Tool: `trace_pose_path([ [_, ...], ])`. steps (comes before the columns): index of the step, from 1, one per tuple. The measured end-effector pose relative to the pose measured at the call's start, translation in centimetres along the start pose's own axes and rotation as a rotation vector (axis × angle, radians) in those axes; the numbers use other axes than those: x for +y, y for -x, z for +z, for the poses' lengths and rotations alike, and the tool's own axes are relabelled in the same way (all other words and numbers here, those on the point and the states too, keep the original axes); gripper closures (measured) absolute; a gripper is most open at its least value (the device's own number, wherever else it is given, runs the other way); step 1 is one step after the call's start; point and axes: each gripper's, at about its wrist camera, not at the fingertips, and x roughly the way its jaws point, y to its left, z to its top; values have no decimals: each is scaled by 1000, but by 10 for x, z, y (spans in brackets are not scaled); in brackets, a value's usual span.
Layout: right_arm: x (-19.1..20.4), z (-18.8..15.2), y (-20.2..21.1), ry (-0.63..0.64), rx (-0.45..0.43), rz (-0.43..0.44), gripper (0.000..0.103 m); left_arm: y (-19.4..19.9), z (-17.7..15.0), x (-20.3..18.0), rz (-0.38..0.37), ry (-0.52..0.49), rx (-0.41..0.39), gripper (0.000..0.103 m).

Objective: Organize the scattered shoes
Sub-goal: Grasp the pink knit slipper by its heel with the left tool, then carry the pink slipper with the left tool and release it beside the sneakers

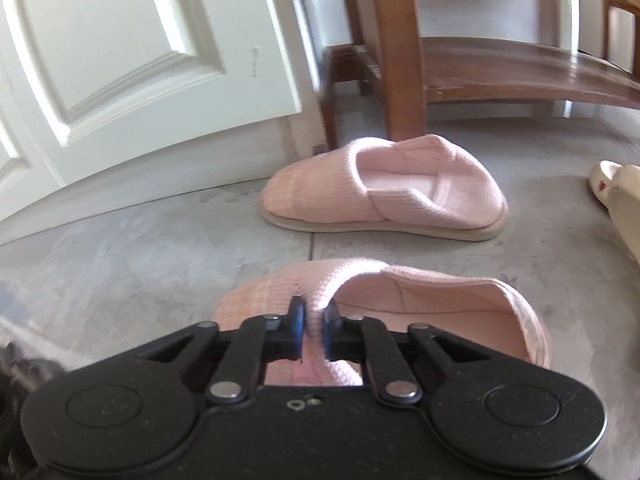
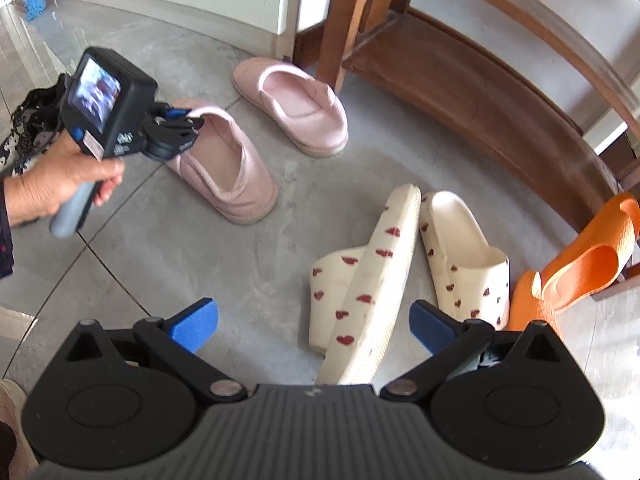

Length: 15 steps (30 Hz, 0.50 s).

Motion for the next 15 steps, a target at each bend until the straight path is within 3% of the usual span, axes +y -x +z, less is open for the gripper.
trace_pose_path([
  [5, 4, 4, 0, 14, -27, 33, 0, 28, -21, 28, 19, 240, 81, 98],
  [9, 9, 7, 1, 35, -54, 52, 0, 57, -52, 53, 42, 373, 135, 97],
  [12, 13, 9, 0, 50, -69, 71, 0, 85, -85, 73, 15, 489, 216, 95],
  [15, 18, 11, -2, 67, -75, 84, 0, 98, -103, 76, -44, 519, 287, 89],
])
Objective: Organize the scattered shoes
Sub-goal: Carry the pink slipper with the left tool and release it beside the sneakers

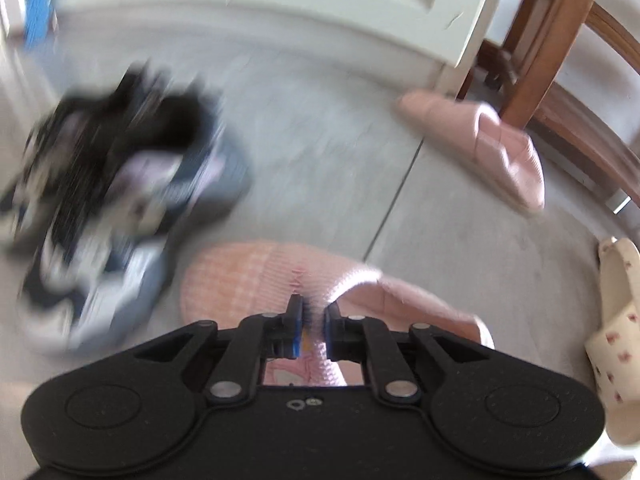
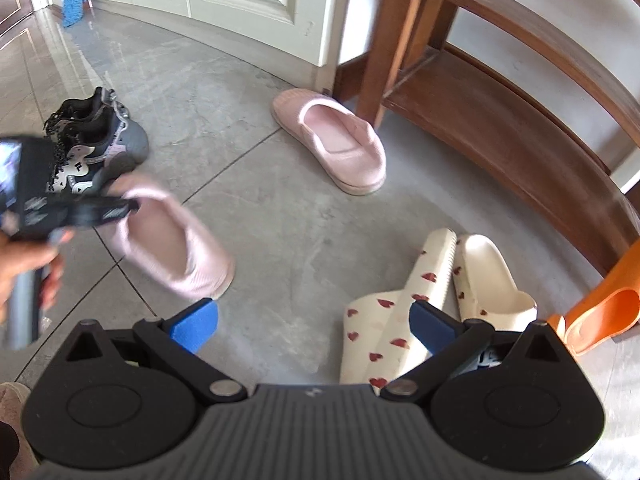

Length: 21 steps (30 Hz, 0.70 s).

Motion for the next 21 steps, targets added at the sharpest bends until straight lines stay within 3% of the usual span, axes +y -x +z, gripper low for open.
trace_pose_path([
  [3, 4, 2, -1, 17, -8, 7, 0, 7, -14, -4, -141, -98, 102, 81],
  [7, 8, 8, -1, 24, -29, 6, 0, 28, -21, -8, -237, -290, 85, 77],
  [9, 9, 11, -2, 22, -36, 9, 0, 40, -15, 2, -261, -361, 43, 76],
  [13, 17, 13, -6, 47, -31, 12, 0, 48, 1, 28, -304, -504, -28, 55],
  [16, 24, 12, -8, 72, -23, 10, 0, 42, 6, 37, -329, -650, -37, 47],
  [21, 30, 10, -5, 103, -25, -8, 0, 14, 2, 33, -334, -854, 74, 46],
])
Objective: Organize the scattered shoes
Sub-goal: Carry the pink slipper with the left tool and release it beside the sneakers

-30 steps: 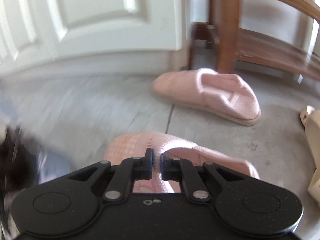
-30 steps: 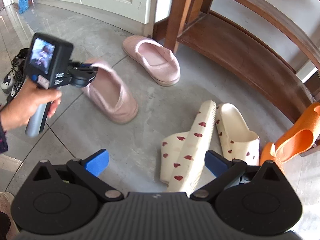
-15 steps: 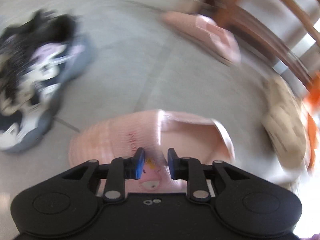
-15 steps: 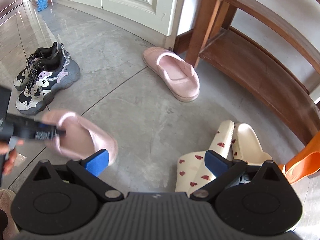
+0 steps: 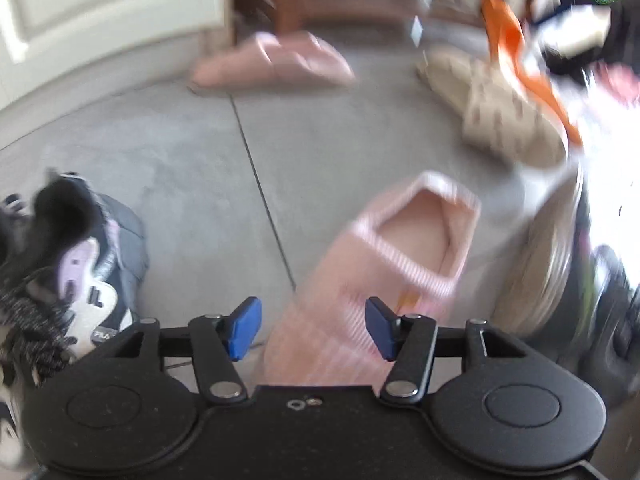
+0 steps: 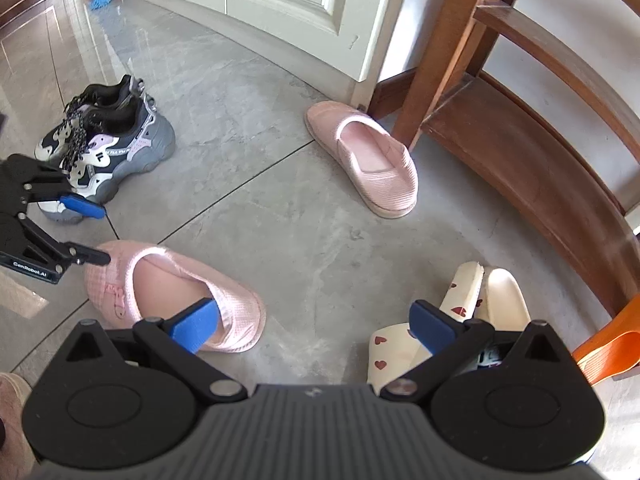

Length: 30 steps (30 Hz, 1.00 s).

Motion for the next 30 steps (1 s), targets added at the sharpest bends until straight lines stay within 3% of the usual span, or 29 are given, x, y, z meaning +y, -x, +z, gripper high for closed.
trace_pose_path([
  [2, 0, -1, 2, 2, 1, -5, 0, -8, 0, 0, -18, -19, 28, 47],
  [9, -7, -2, 2, -21, 8, -10, 0, -16, -7, -12, -141, 157, 59, 48],
  [14, -5, 0, -1, -14, 3, -5, 0, -26, -16, -24, -182, 282, 19, 48],
  [16, -4, 0, -1, -11, 1, -6, 0, -31, -13, -30, -230, 341, 5, 48],
  [19, -6, 1, -2, -21, 1, -11, 0, -35, -7, -41, -262, 339, 5, 48],
  [21, -9, 1, -2, -32, 2, -18, 0, -35, -4, -49, -264, 303, 8, 48],
  [24, -13, 1, -2, -48, -2, -26, 0, -25, 0, -61, -182, 181, 8, 49],
  [30, -13, 2, -3, -56, -10, -33, 0, -2, 14, -53, -62, 152, -41, 48],
])
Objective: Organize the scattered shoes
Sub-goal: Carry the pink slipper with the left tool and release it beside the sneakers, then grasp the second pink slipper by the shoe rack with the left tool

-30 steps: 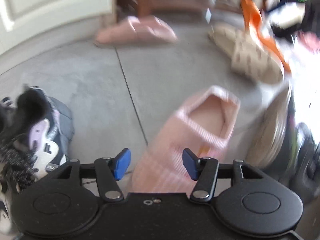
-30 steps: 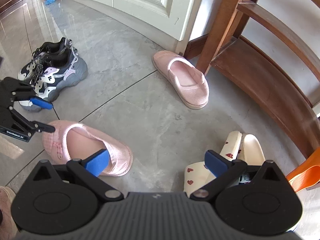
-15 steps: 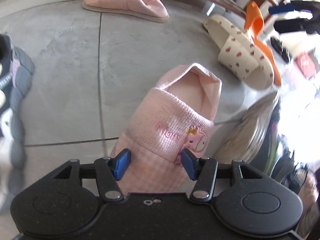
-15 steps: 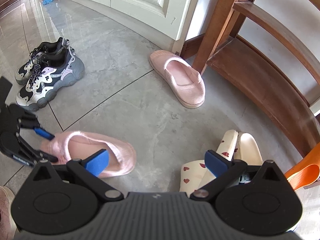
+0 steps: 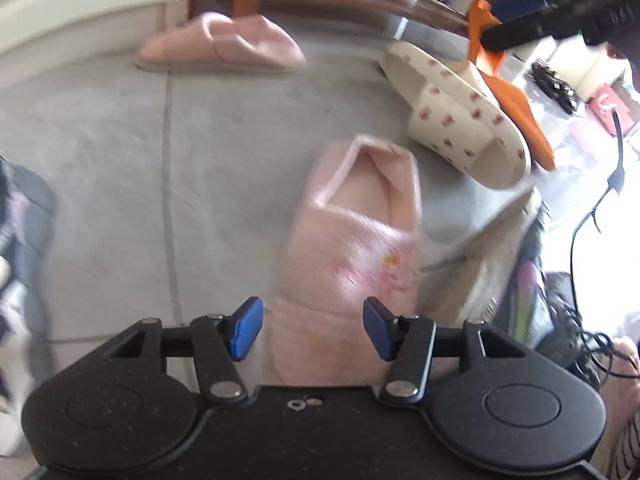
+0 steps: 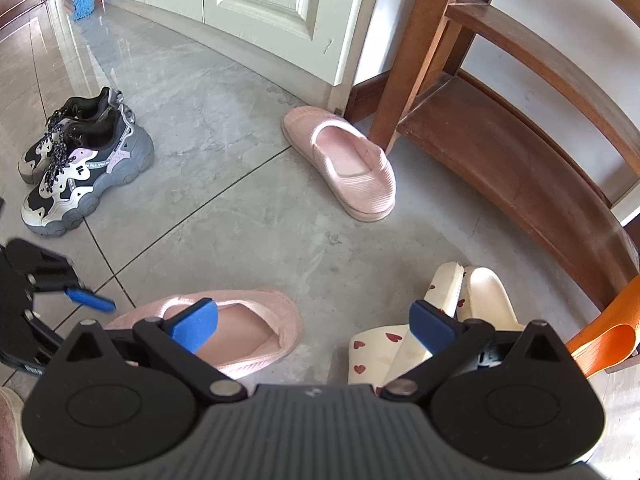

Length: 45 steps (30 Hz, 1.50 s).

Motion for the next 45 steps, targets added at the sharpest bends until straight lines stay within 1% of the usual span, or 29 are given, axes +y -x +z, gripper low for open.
trace_pose_path([
  [3, 1, 0, -5, -12, 23, 8, 0, 4, 17, -2, 56, -15, -25, 47],
  [6, 1, 0, -5, -14, 27, 7, 0, 6, 39, -3, 118, -32, -48, 46],
  [8, 1, -1, -3, -15, 25, 3, 0, 2, 56, -5, 153, -50, -64, 45],
  [11, -2, -2, -1, -27, 28, 4, 0, -9, 87, -6, 203, -96, -111, 45],
  [15, -6, -2, 2, -41, 26, -1, 0, -19, 117, 0, 255, -133, -154, 44],
  [19, -11, -3, 4, -59, 31, -1, 0, -38, 149, 14, 314, -106, -177, 43],
  [24, -19, -7, 4, -87, 71, -14, 0, -74, 196, 37, 359, -48, -207, 42],
  [26, -24, -11, 7, -110, 95, -25, 0, -86, 209, 43, 366, -34, -206, 41],
  [27, -27, -12, 9, -122, 105, -31, 0, -98, 222, 46, 377, -24, -203, 41],
  [29, -32, -17, 13, -142, 124, -44, 0, -112, 234, 48, 391, -28, -202, 41],
  [31, -36, -22, 16, -163, 146, -58, 0, -130, 250, 49, 425, -45, -188, 41],
  [34, -42, -29, 19, -190, 179, -68, 0, -147, 261, 53, 461, -37, -156, 42],
  [36, -44, -33, 19, -200, 196, -75, 0, -152, 262, 56, 479, -19, -144, 43],
  [38, -46, -32, 18, -201, 197, -79, 0, -161, 261, 58, 516, -13, -123, 44],
  [43, -50, -32, 17, -207, 195, -91, 0, -176, 256, 59, 549, -1, -71, 47],
  [45, -54, -31, 15, -209, 195, -98, 0, -180, 255, 57, 572, -10, -51, 49],
])
